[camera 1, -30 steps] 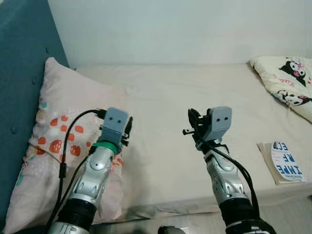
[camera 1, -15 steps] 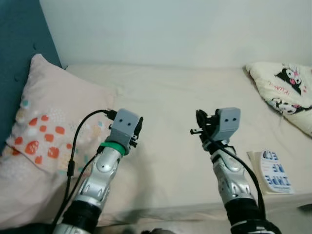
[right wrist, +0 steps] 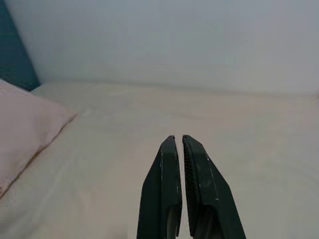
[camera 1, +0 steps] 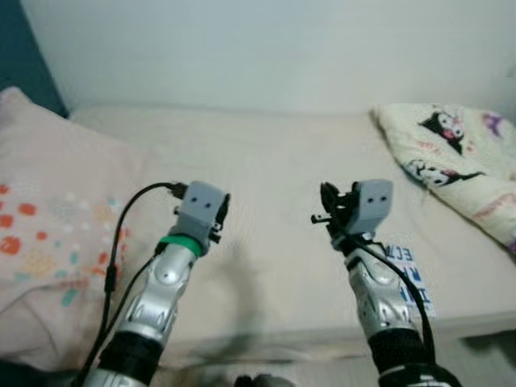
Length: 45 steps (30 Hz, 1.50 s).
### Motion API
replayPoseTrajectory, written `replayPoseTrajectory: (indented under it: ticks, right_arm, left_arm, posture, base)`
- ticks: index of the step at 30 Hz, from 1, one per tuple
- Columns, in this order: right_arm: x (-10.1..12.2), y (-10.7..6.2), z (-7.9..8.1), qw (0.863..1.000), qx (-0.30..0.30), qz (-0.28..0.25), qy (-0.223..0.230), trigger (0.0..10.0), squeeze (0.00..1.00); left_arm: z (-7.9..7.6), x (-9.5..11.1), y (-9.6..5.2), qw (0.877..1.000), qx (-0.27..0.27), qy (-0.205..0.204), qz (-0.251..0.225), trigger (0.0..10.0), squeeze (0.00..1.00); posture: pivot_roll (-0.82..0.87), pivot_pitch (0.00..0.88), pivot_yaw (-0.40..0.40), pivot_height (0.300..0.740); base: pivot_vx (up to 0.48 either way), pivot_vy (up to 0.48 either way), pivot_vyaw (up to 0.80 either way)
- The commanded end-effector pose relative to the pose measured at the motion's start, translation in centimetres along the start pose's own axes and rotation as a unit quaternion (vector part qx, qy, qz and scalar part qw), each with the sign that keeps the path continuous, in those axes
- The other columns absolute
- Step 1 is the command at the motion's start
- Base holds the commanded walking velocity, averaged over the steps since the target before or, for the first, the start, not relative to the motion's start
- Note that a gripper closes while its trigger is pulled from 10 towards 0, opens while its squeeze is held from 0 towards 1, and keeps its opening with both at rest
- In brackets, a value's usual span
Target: Clean up the room
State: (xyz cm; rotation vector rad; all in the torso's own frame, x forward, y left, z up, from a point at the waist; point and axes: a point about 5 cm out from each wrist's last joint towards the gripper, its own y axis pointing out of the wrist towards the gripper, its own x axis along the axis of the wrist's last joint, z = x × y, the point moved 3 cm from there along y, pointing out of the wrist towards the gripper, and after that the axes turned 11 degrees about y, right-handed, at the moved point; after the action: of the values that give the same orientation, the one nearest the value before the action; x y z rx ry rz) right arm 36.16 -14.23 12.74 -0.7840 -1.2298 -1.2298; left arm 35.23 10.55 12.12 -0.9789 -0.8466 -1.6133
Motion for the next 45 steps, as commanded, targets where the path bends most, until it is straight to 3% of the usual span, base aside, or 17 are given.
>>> replayPoseTrajectory:
  ticks: [1,15,23,33,45]
  right_arm:
    - [-0.47,-0.54,-0.93,1.000,-0.014,0.010,-0.003,10.0,0.00]
    - [-0.57,-0.60,-0.86,1.000,-0.015,0.010,-0.003,10.0,0.00]
    - [-0.56,-0.66,-0.89,1.000,-0.015,0.010,-0.005,10.0,0.00]
    - [-0.54,-0.67,-0.88,1.000,-0.016,0.009,-0.004,10.0,0.00]
    - [-0.54,-0.77,-0.89,1.000,-0.017,0.008,-0.003,10.0,0.00]
  left_arm:
    - [-0.80,-0.31,-0.14,1.000,-0.012,0.000,0.008,10.0,0.00]
    - [-0.80,-0.29,0.06,1.000,-0.015,0.002,0.007,10.0,0.00]
    - [-0.90,-0.76,0.18,0.999,-0.014,-0.011,0.026,10.0,0.00]
    - [-0.79,-0.69,0.40,0.999,-0.013,-0.014,0.026,10.0,0.00]
    - [-0.87,-0.35,0.45,1.000,-0.015,-0.010,0.018,10.0,0.00]
  posture:
    - [-0.14,0.059,-0.038,0.740]
    - [-0.15,0.054,-0.029,0.740]
    - [-0.15,0.054,-0.027,0.740]
    - [-0.15,0.053,-0.022,0.740]
    - [-0.16,0.062,-0.017,0.740]
  base:
    - [0.000,-0.322,0.00]
    - [0.000,-0.436,0.00]
    - [0.000,0.114,0.00]
    - [0.000,0.480,0.00]
    - [0.000,0.000,0.00]
